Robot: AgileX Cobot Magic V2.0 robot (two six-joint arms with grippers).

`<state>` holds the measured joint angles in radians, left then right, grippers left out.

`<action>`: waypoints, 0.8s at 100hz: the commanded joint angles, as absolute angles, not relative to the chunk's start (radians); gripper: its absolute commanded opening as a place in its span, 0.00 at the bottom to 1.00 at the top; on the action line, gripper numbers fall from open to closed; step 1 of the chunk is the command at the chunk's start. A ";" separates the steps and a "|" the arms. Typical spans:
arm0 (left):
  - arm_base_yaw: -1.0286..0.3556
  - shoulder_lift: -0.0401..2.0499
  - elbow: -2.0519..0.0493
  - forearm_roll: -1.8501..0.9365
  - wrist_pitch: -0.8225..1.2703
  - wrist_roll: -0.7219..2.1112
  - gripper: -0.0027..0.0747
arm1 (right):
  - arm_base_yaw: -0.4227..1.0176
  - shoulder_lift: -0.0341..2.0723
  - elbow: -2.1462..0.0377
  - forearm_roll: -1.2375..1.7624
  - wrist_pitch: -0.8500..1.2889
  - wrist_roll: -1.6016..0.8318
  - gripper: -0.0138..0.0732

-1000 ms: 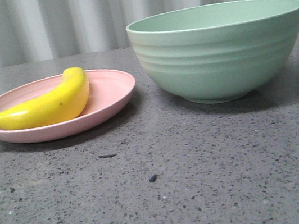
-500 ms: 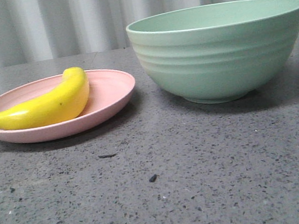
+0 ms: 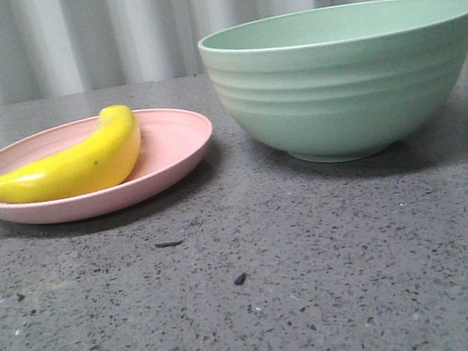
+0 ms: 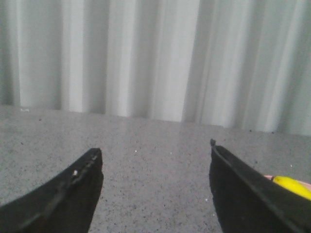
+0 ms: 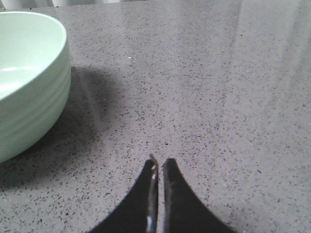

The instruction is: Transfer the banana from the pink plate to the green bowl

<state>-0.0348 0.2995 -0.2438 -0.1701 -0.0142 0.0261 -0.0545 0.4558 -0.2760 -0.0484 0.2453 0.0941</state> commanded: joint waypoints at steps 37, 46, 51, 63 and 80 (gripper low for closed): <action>-0.182 0.629 -0.588 -0.133 0.135 0.098 0.60 | -0.053 0.469 -0.313 -0.048 0.172 0.093 0.09; -0.256 0.696 -0.630 -0.133 0.157 0.098 0.60 | -0.053 0.469 -0.313 -0.048 0.171 0.093 0.09; -0.296 0.745 -0.655 -0.131 0.175 0.098 0.60 | -0.053 0.469 -0.313 -0.048 0.171 0.093 0.09; -0.390 0.861 -0.711 -0.131 0.236 0.099 0.60 | -0.053 0.469 -0.313 -0.041 0.171 0.093 0.09; -0.505 1.034 -0.781 -0.131 0.278 0.100 0.60 | -0.053 0.469 -0.313 -0.037 0.171 0.093 0.09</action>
<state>-0.4517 0.9671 -0.7148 -0.1298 0.3208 0.0977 -0.0545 0.4558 -0.2760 -0.0386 0.2453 0.0941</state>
